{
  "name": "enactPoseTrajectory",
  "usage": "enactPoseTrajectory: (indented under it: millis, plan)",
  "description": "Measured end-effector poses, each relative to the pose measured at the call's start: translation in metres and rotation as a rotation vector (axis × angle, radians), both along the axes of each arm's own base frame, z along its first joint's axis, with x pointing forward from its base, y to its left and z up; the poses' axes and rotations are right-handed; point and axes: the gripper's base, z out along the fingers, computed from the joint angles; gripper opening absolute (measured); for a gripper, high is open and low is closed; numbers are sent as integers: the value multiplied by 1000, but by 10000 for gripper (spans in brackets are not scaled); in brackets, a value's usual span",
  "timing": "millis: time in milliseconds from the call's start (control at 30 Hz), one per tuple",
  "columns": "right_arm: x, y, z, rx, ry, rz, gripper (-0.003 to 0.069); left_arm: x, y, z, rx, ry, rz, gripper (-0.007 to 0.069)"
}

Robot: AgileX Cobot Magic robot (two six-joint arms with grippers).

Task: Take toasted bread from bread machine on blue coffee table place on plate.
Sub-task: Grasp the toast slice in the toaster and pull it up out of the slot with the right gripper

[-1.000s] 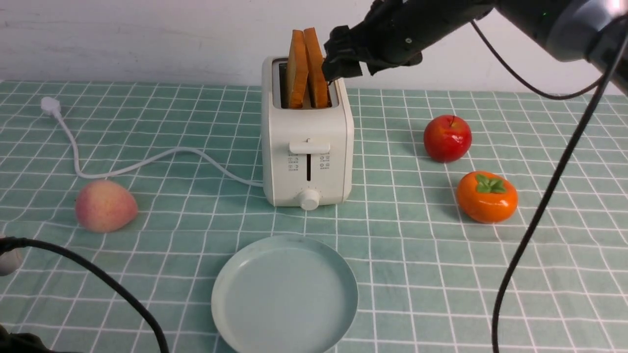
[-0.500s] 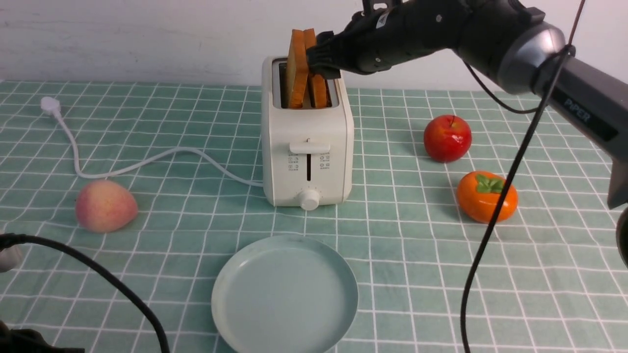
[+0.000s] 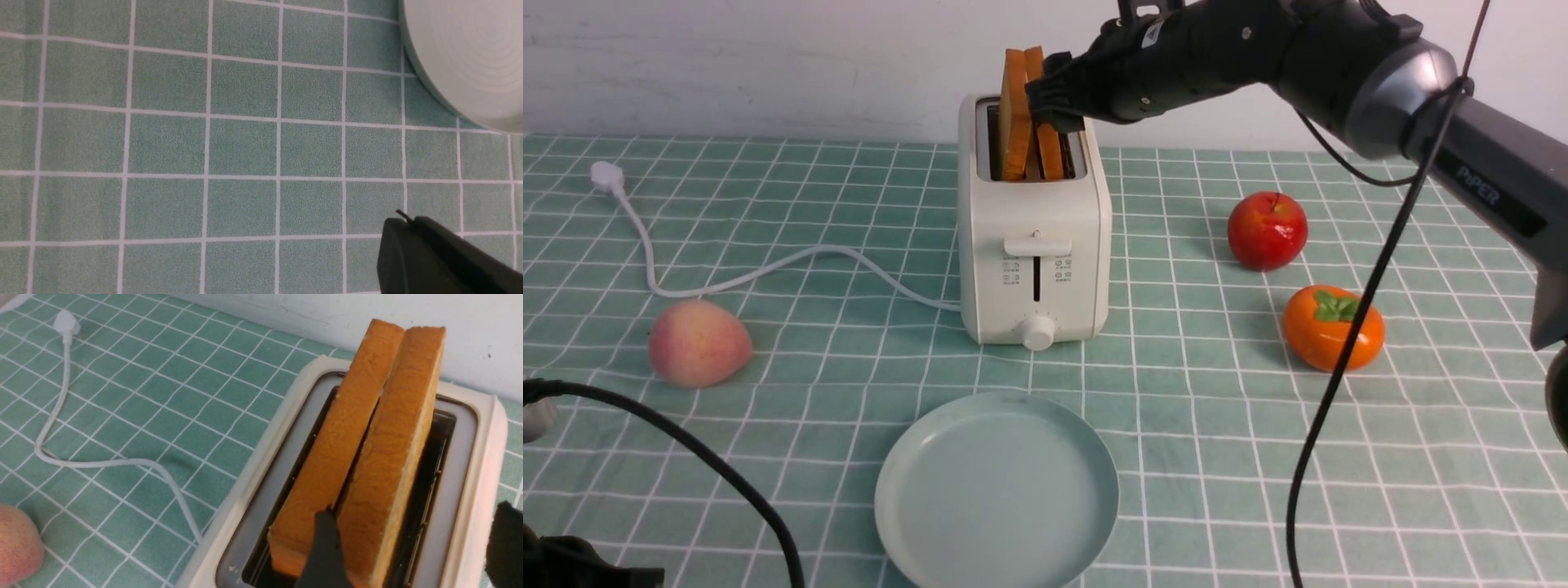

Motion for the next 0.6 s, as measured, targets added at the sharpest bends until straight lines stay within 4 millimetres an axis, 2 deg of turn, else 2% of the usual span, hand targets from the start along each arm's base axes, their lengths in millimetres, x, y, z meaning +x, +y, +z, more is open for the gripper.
enactPoseTrajectory:
  millis: [333, 433, 600]
  plan:
    - [-3, -1, 7, 0, -1, 4, 495, 1, 1, 1, 11, -15, 2, -14]
    - [-1, -1, 2, -5, 1, 2, 495, 2, 1, 1, 10, -24, 5, -14]
    - [6, 2, -16, -28, 19, -2, 482, 2, 1, 1, 10, -22, 4, -14]
